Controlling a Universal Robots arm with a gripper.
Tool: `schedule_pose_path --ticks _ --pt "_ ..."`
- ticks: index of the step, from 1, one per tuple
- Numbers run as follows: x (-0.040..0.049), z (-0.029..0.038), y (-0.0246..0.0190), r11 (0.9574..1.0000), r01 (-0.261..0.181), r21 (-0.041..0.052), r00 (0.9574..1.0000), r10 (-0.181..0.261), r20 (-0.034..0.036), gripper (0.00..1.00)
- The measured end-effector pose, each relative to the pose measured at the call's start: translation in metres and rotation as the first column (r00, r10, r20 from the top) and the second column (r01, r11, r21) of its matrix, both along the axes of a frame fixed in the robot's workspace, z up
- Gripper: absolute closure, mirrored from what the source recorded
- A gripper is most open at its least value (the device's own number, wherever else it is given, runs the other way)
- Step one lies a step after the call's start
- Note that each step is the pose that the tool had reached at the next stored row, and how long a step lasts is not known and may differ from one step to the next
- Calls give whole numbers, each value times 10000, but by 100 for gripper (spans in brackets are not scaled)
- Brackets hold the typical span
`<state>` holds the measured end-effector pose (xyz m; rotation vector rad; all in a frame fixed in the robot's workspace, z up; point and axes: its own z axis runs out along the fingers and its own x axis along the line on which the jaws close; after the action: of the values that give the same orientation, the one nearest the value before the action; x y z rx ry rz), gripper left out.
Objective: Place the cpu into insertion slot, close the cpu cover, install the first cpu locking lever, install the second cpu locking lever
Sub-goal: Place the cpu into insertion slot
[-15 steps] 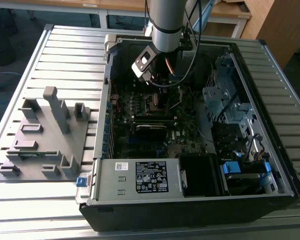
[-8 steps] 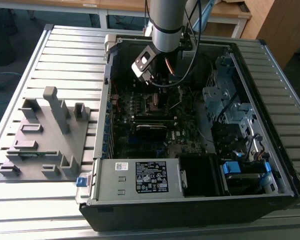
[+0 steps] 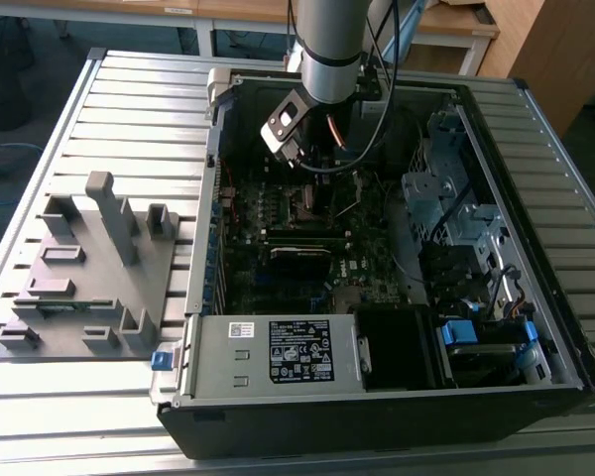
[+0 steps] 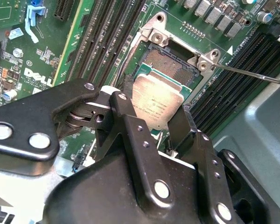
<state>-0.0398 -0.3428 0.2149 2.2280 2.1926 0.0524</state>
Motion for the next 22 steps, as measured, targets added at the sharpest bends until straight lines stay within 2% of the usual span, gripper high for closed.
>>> schedule_pose_path --ticks 22 --pt "0 0 0 9996 288 0 9996 -288 0 46"
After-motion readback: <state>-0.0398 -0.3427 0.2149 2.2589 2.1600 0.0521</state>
